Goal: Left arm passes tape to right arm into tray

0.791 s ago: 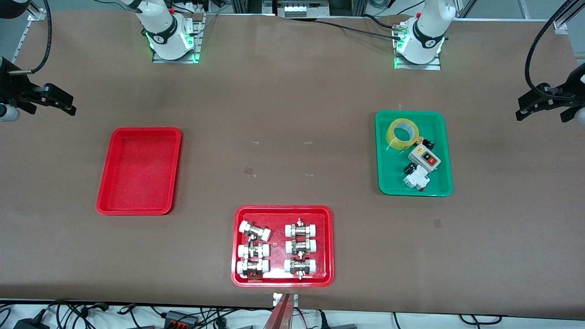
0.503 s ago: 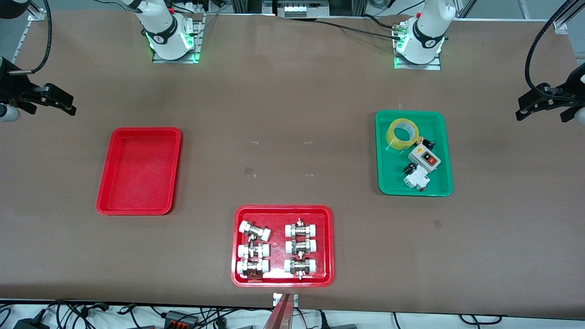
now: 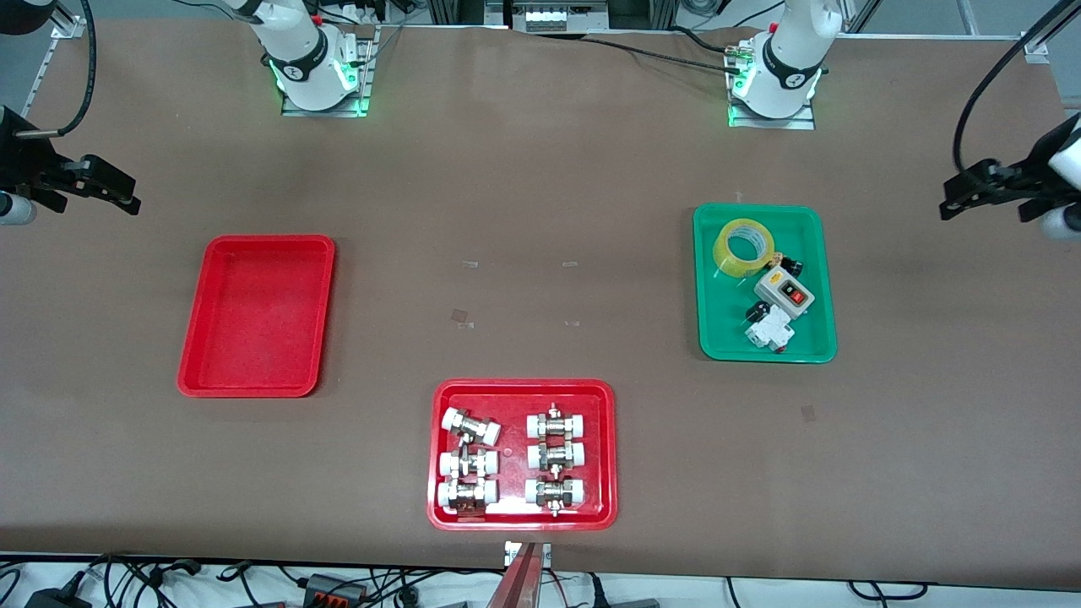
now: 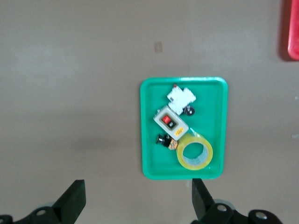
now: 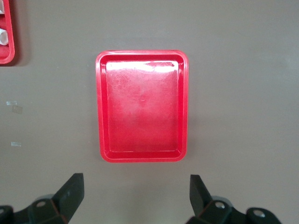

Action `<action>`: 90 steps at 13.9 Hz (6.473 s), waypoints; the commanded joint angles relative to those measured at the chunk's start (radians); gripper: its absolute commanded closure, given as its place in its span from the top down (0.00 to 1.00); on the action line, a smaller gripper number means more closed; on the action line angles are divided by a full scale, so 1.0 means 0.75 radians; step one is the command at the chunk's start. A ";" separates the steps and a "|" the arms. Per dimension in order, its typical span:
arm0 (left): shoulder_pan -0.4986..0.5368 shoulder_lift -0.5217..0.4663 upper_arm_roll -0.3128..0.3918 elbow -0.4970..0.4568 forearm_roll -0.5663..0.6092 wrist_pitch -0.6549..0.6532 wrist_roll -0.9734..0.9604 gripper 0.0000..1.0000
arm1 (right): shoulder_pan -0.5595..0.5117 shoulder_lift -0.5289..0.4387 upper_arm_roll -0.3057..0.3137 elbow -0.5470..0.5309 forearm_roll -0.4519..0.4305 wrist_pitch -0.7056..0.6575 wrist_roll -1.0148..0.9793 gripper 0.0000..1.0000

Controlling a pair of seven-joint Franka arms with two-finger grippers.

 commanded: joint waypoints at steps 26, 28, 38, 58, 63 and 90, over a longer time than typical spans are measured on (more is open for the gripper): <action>-0.017 0.193 -0.214 -1.180 -0.129 1.131 -0.317 0.40 | -0.016 0.049 0.016 0.027 0.020 -0.005 -0.008 1.00; -0.019 0.187 -0.214 -1.176 -0.129 1.113 -0.315 0.27 | -0.022 0.049 0.016 0.025 0.020 0.005 -0.008 1.00; -0.015 -0.008 -0.253 -1.023 -0.127 0.871 -0.339 0.05 | -0.010 0.067 0.024 0.029 0.022 0.007 -0.026 1.00; -0.029 0.301 -0.879 -0.039 -0.644 0.736 -1.256 0.03 | 0.076 0.312 0.038 0.095 0.688 0.017 -0.067 1.00; -0.035 0.325 -0.879 -0.053 -0.644 0.738 -1.247 0.04 | 0.166 0.351 0.038 0.139 1.165 0.017 -0.189 1.00; -0.045 0.336 -0.877 -0.055 -0.634 0.759 -1.266 0.06 | 0.573 0.613 0.038 0.293 1.528 0.236 -0.280 1.00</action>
